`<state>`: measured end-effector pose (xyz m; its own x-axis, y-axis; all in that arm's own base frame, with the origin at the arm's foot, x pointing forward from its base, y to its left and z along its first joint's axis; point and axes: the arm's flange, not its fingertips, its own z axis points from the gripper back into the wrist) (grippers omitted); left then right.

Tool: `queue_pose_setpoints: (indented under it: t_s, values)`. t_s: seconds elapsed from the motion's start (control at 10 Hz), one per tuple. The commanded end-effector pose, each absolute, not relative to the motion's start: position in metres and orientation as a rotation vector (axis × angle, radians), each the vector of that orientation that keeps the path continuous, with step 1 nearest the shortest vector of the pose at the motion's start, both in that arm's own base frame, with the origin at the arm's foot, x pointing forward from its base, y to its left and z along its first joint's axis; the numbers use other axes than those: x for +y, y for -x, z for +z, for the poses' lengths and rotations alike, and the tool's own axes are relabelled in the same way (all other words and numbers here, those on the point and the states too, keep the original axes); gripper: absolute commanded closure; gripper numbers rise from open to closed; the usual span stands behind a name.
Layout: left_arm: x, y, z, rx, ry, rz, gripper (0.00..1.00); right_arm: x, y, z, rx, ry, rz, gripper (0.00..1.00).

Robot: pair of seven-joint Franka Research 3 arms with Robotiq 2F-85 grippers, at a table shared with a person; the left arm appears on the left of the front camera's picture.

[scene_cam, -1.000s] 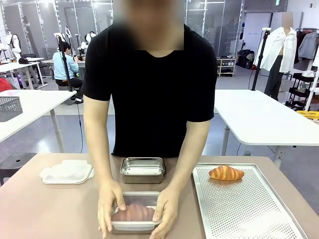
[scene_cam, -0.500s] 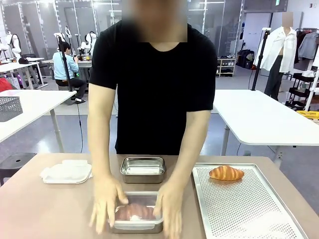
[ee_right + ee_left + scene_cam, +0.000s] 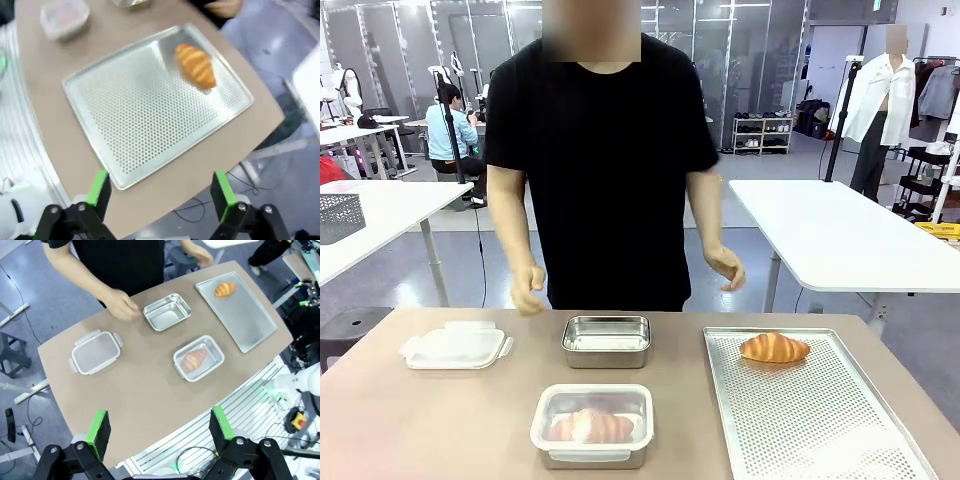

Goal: Place the bread into the airtight container.
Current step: Pick up a Butter Roll and place it into an empty Airtight Container.

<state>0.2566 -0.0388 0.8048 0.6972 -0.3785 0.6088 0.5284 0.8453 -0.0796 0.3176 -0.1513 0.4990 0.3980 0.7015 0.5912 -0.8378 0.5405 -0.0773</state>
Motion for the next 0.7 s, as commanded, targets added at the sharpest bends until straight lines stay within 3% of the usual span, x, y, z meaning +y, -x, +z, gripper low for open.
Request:
queue_pose_setpoints:
  t_s: [0.0,0.3,0.6]
  values:
    - [-0.039,-0.256,0.805,-0.618,0.260,-0.515,0.00,-0.117,-0.351,0.500,-0.526,-0.138,1.164,0.00]
    - [-0.039,-0.256,0.805,-0.618,0.260,-0.515,0.00,-0.059,-0.399,0.493,-0.405,-0.025,1.278,0.00]
    - [-0.039,-0.256,0.805,-0.618,0.260,-0.515,0.00,-0.012,-0.462,0.466,-0.295,-0.050,1.434,0.00]
